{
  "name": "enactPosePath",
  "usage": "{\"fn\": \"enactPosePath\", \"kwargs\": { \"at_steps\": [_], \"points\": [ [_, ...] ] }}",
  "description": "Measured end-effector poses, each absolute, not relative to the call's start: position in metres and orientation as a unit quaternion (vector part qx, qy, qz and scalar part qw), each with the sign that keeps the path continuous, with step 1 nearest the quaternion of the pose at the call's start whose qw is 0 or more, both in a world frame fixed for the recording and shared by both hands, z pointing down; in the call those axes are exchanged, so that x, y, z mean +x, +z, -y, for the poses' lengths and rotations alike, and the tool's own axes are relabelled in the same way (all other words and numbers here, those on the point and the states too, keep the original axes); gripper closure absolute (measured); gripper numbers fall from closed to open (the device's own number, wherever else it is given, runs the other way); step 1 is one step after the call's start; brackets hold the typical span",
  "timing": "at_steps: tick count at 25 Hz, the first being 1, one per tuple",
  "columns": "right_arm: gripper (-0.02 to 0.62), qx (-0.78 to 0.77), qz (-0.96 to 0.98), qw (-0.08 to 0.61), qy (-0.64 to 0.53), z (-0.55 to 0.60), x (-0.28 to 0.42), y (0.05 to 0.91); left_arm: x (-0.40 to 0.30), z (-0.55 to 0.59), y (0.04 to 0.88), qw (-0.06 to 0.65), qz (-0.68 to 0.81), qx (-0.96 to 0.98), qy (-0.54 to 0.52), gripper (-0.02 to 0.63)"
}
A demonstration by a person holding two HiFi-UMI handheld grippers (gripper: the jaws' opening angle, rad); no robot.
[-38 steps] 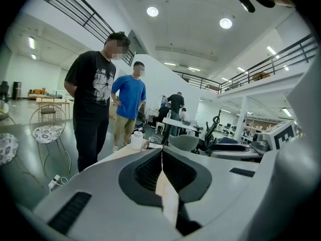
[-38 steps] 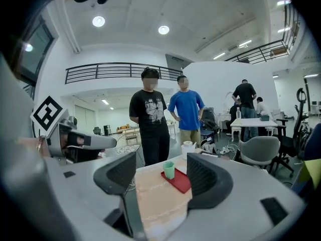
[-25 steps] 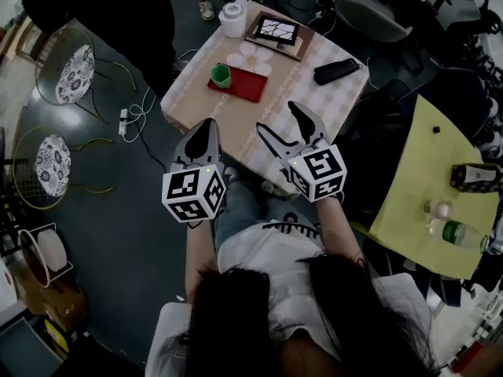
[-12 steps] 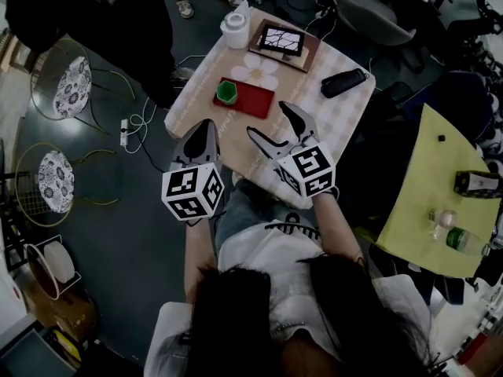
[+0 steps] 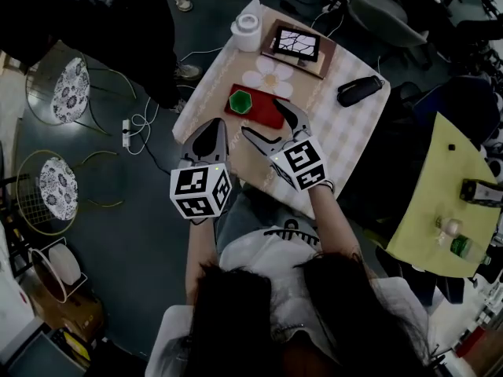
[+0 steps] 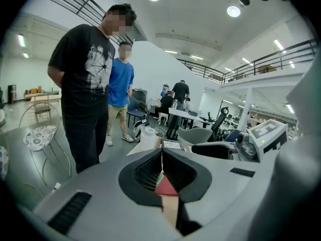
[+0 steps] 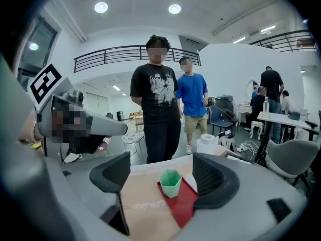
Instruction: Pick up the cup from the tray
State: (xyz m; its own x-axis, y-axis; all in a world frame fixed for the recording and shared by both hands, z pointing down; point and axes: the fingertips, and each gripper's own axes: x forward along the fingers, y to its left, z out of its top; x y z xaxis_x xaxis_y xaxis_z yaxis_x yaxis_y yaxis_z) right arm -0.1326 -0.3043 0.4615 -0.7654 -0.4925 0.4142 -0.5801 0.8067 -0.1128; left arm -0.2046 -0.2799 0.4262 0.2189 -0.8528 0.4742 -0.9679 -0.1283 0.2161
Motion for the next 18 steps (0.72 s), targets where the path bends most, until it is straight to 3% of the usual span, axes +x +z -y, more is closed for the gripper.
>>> {"fn": "enactPosePath", "kwargs": {
  "at_steps": [18],
  "points": [
    [0.215,0.259,0.919,0.268,0.131,0.35,-0.19,0.57,-0.249,0.334,0.48,0.28,0.602,0.734,0.143,0.597]
  ]
}}
